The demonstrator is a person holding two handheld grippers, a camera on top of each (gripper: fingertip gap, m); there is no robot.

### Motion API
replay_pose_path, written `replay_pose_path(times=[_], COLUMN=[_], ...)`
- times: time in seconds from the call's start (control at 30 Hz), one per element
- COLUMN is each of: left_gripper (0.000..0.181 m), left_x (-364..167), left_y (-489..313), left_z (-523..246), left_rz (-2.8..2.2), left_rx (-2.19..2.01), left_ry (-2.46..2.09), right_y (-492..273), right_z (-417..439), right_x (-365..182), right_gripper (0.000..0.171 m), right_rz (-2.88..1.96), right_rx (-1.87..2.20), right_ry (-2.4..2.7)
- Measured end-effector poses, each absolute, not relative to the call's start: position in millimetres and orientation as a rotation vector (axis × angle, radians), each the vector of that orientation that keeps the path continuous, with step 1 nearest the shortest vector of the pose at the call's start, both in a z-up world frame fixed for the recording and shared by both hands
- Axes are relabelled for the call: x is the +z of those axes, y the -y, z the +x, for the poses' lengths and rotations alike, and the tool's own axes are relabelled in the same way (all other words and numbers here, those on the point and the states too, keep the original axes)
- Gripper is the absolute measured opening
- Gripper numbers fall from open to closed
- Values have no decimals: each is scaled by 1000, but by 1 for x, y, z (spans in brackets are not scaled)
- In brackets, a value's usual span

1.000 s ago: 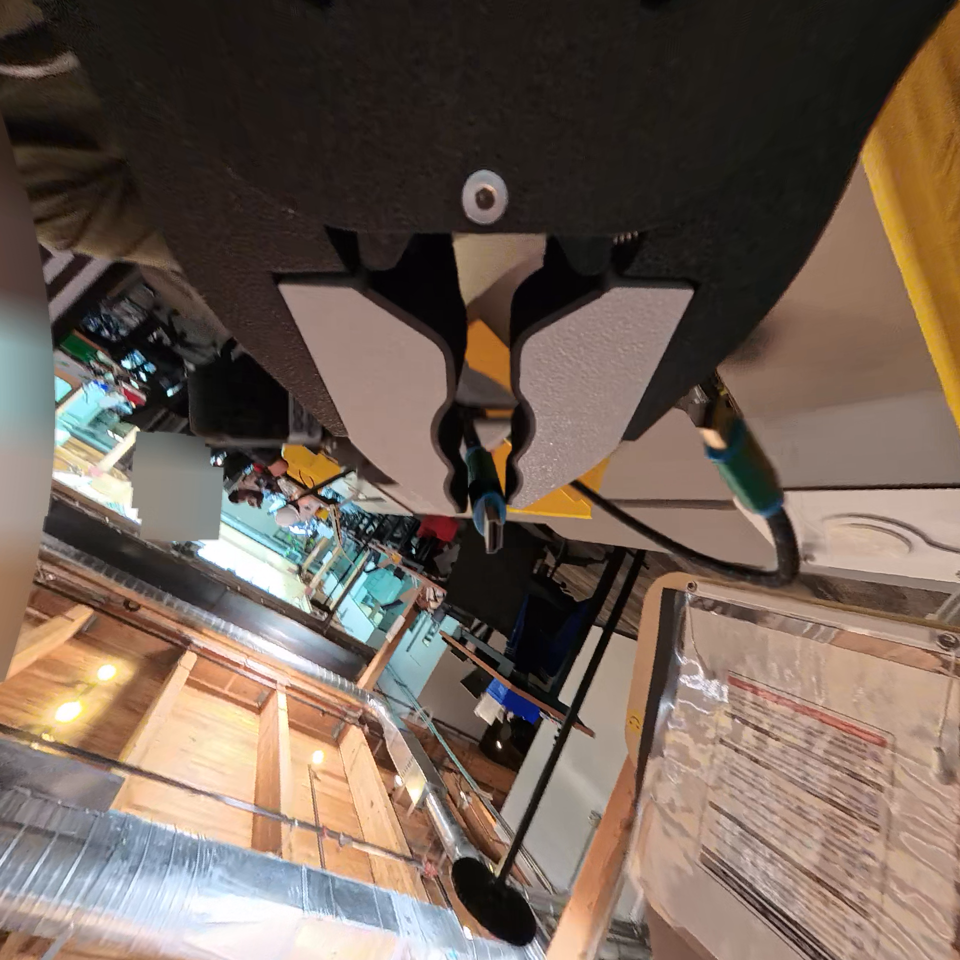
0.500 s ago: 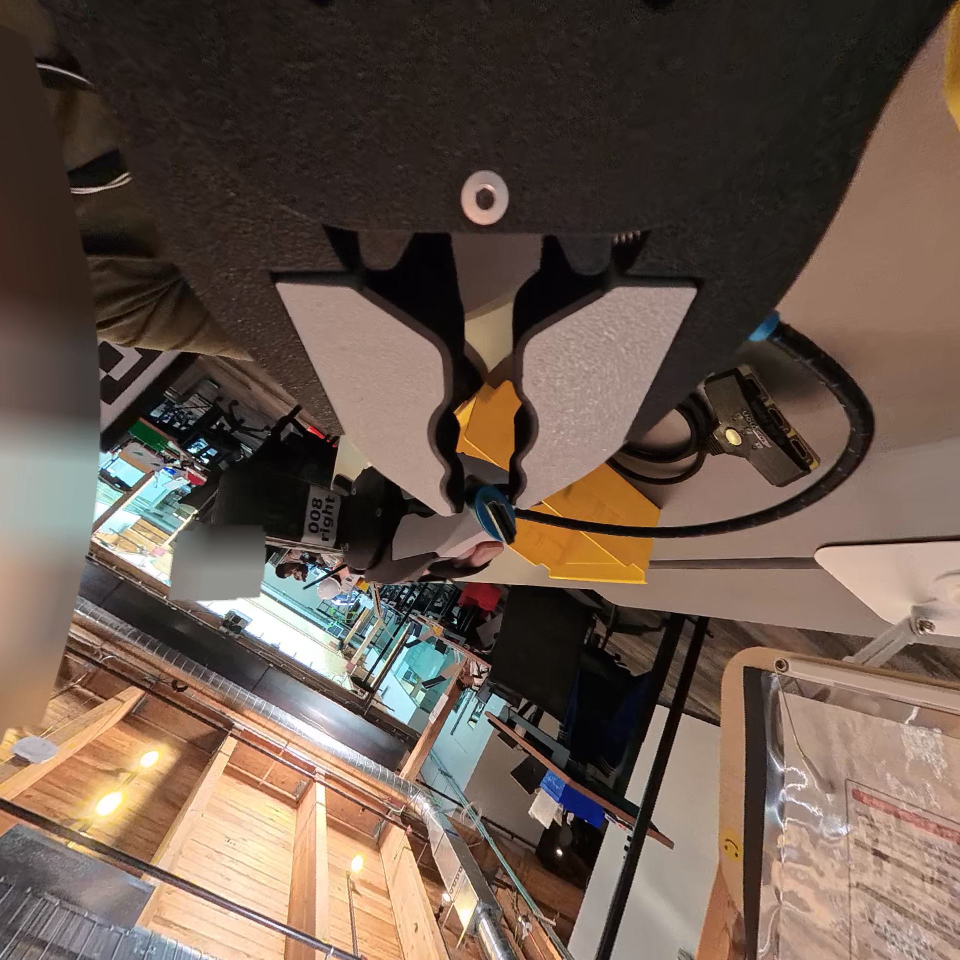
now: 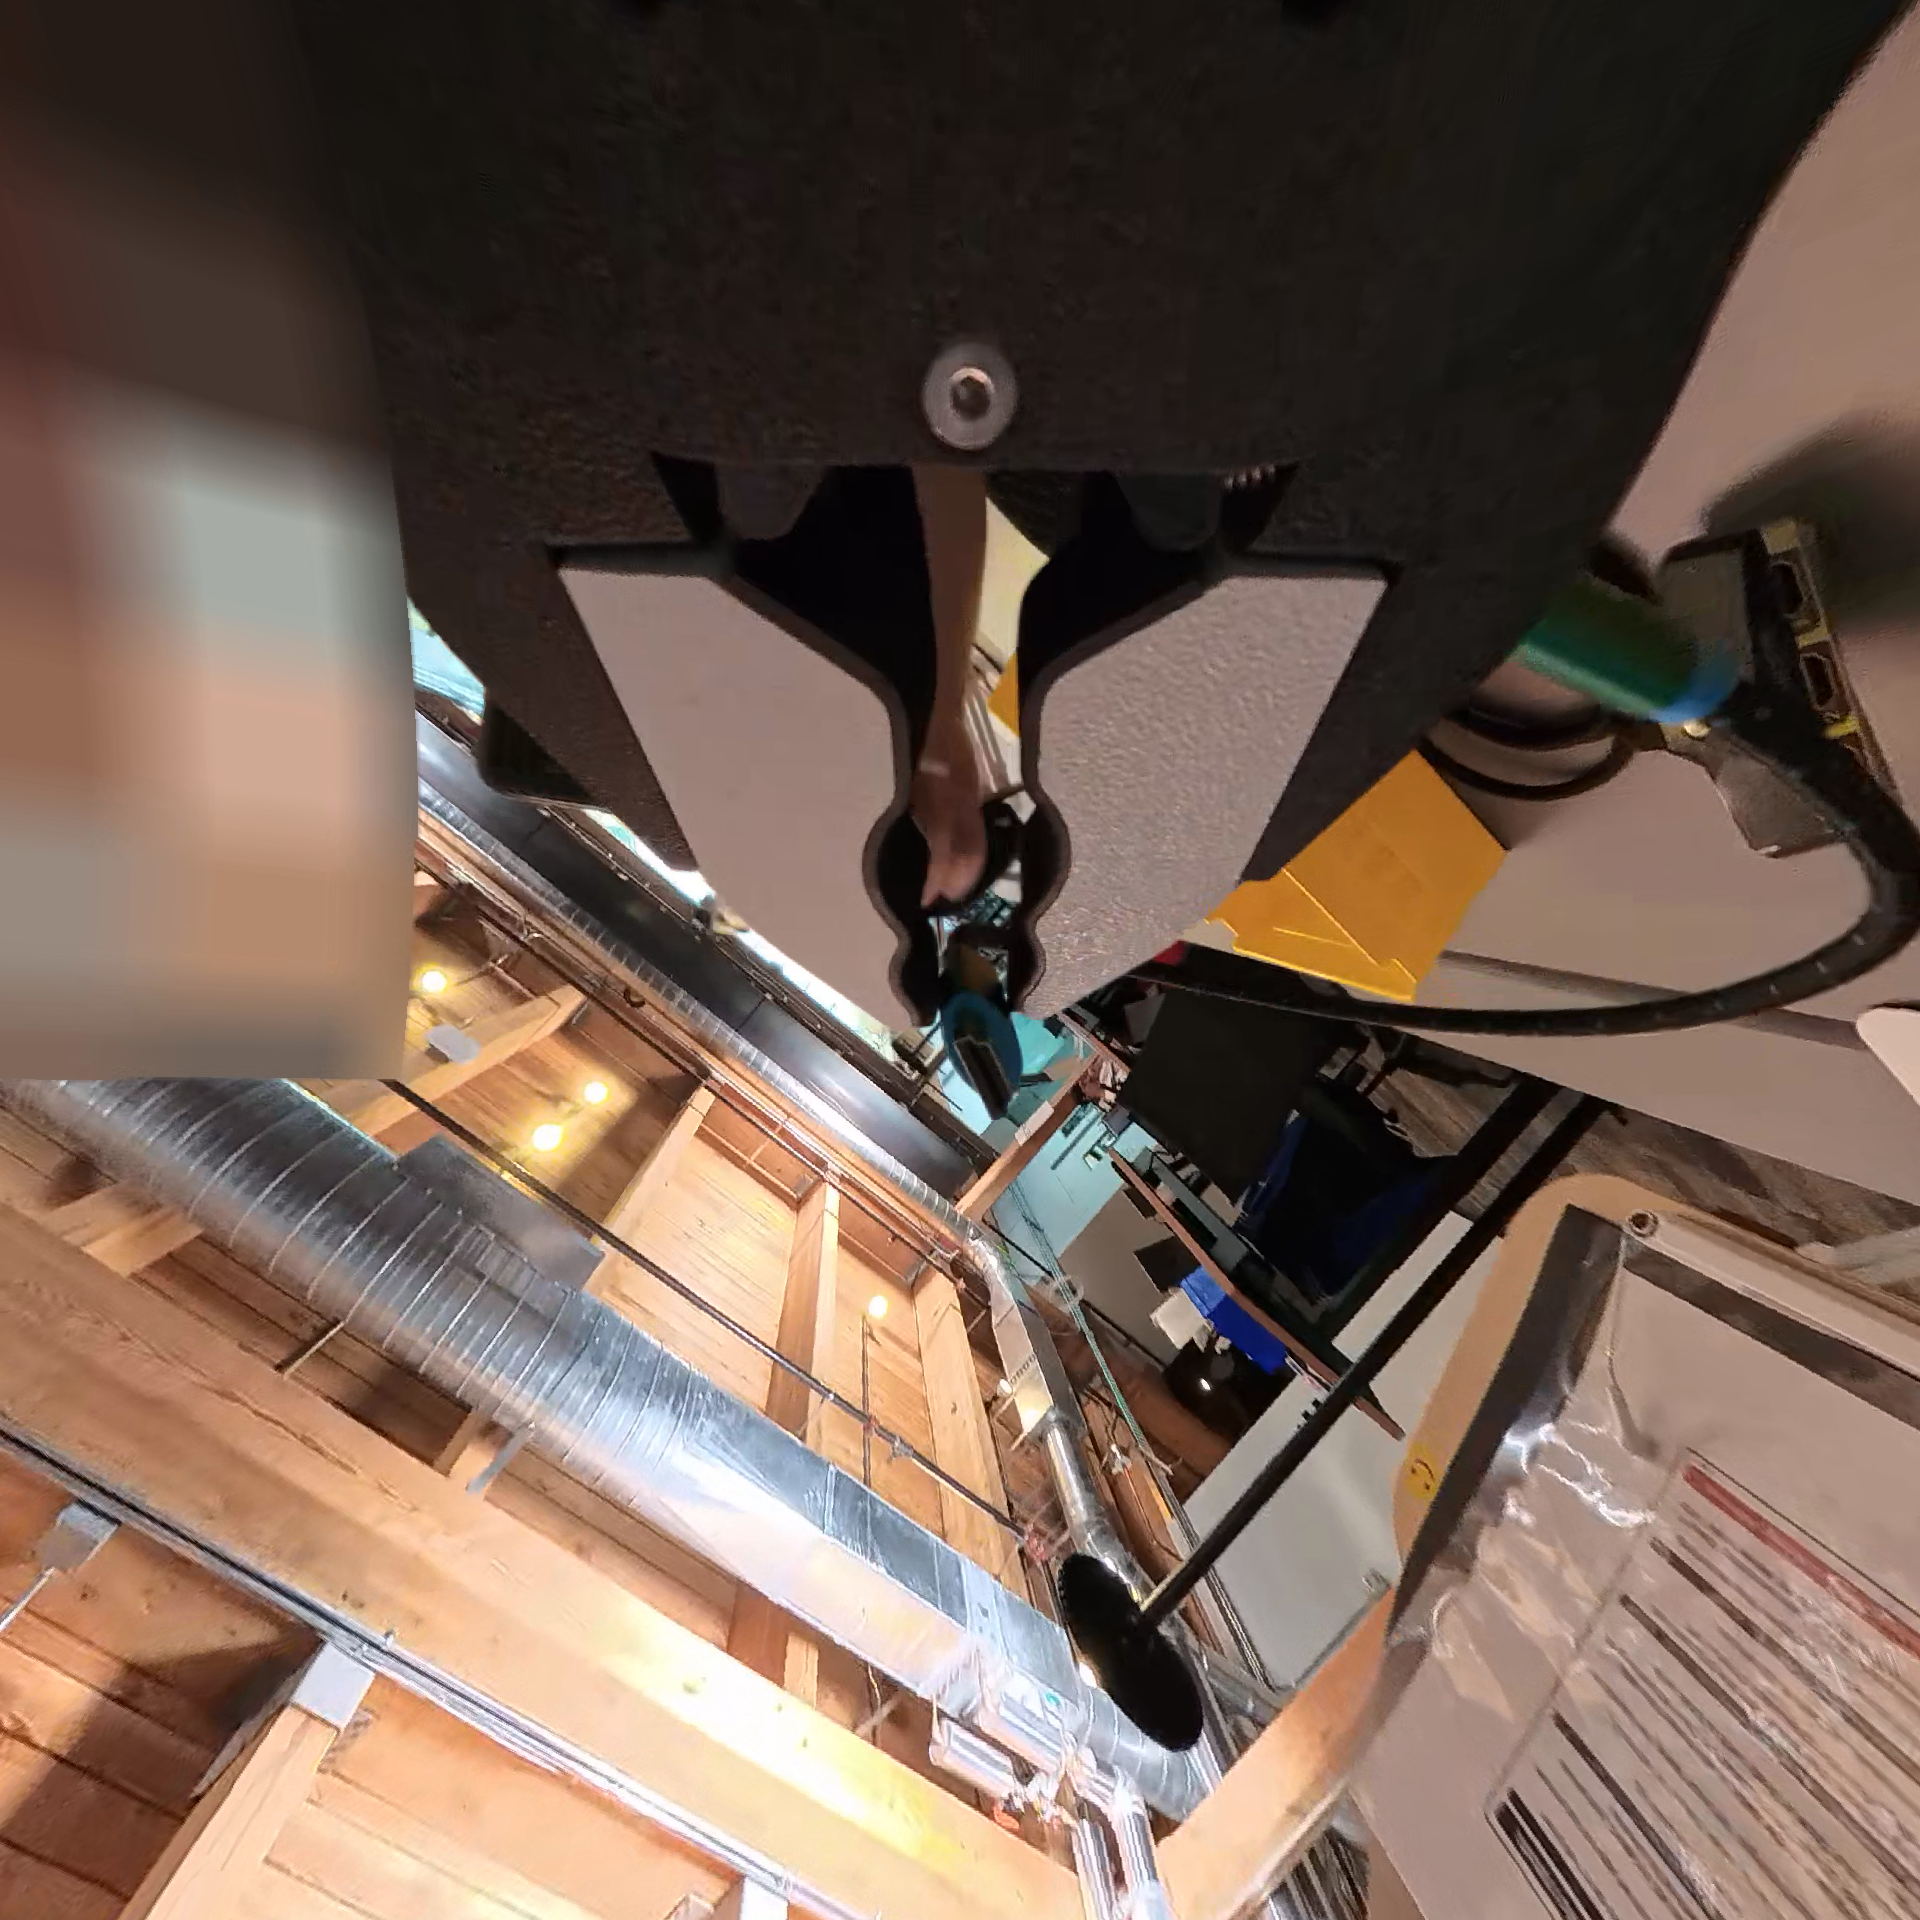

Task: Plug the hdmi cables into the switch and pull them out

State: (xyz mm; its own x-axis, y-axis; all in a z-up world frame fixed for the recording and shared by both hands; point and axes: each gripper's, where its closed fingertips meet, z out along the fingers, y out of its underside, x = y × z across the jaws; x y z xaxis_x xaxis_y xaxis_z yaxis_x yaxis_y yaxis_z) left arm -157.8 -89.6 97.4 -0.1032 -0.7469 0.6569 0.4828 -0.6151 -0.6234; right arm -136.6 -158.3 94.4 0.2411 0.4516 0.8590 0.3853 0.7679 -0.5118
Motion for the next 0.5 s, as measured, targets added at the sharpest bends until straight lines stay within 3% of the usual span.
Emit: replay_pose_path(times=[0.1,0.23,0.37,0.5], left_gripper=[12,12,12,12], left_x=[105,116,120,119], left_y=[90,105,122,138], left_z=[-160,-157,-151,-139], left_rz=[-1283,-1251,-1244,-1241], left_rx=[-1826,-1843,-1850,-1936], left_ry=[-307,-350,-410,-473], right_y=[174,111,105,127], right_z=[-169,-172,-151,-133], right_x=[59,29,73,107], right_gripper=[13,26,51,52], right_rz=[-921,-1154,-958,-762], right_rx=[283,157,307,278], right_ry=[1511,1303,898,795])
